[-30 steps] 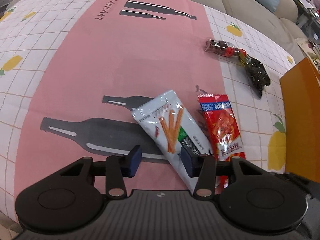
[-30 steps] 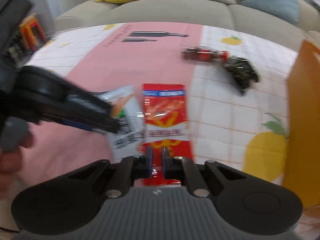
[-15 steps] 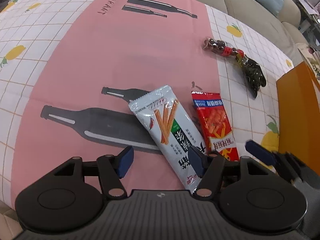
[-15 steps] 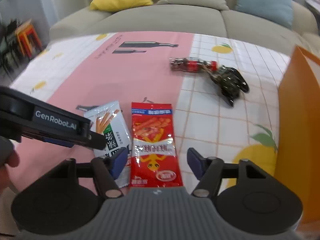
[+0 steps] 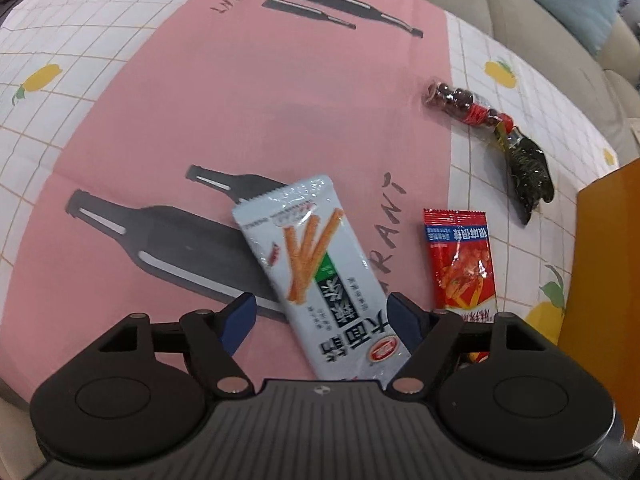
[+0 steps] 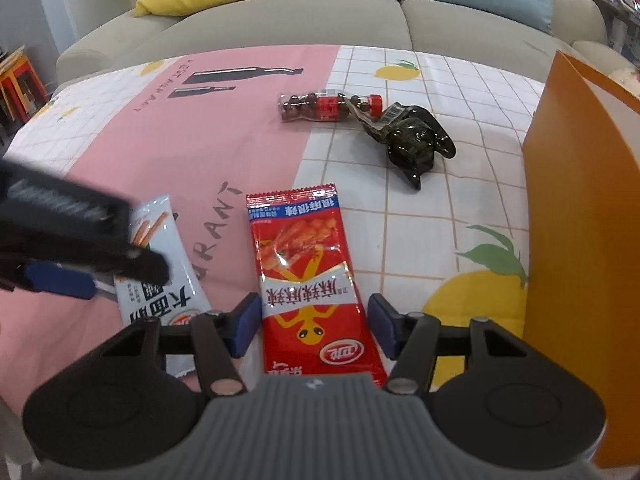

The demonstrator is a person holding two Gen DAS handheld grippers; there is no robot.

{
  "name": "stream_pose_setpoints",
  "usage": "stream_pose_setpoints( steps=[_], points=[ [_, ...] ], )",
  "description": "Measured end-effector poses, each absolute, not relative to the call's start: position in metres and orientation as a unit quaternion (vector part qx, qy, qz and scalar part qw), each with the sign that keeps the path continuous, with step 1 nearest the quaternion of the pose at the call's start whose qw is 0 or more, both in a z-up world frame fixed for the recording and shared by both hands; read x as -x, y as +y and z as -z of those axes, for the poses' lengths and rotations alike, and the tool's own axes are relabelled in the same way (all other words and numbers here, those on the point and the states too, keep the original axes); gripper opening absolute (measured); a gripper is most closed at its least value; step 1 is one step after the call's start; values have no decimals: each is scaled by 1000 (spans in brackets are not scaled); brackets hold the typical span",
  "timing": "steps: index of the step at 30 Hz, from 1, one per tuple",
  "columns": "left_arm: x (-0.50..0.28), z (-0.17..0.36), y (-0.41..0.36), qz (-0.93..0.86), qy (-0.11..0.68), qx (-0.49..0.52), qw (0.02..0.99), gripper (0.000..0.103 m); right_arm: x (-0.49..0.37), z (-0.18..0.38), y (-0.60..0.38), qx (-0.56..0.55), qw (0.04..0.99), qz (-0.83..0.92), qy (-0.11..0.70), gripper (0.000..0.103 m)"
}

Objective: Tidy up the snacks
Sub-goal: 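Grasp the white breadstick packet with the left tool while the right tool grasps the red spicy-strip packet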

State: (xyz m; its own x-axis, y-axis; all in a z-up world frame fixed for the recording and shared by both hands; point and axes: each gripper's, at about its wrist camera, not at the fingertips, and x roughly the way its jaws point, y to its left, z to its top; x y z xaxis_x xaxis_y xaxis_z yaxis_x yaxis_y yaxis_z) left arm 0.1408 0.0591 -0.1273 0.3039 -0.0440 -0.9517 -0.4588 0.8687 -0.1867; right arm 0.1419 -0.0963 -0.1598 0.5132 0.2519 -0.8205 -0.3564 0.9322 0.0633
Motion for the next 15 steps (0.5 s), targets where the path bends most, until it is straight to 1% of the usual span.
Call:
stream_pose_setpoints(
  steps=[2, 7, 11, 15],
  points=[
    [-145, 130, 51, -145, 575, 200, 780, 91, -137, 161, -92, 70, 869, -180, 456, 59],
    [-152, 135, 30, -146, 578, 116, 795, 95, -135, 163, -88, 83, 870, -191, 446, 59],
    [-149, 134, 29, -106, 583, 73, 802, 93, -135, 162, -92, 79, 869, -195, 447, 59],
    [-143, 132, 38, -47, 605, 21, 794, 92, -134, 162, -94, 77, 869, -194, 449, 60]
  ],
)
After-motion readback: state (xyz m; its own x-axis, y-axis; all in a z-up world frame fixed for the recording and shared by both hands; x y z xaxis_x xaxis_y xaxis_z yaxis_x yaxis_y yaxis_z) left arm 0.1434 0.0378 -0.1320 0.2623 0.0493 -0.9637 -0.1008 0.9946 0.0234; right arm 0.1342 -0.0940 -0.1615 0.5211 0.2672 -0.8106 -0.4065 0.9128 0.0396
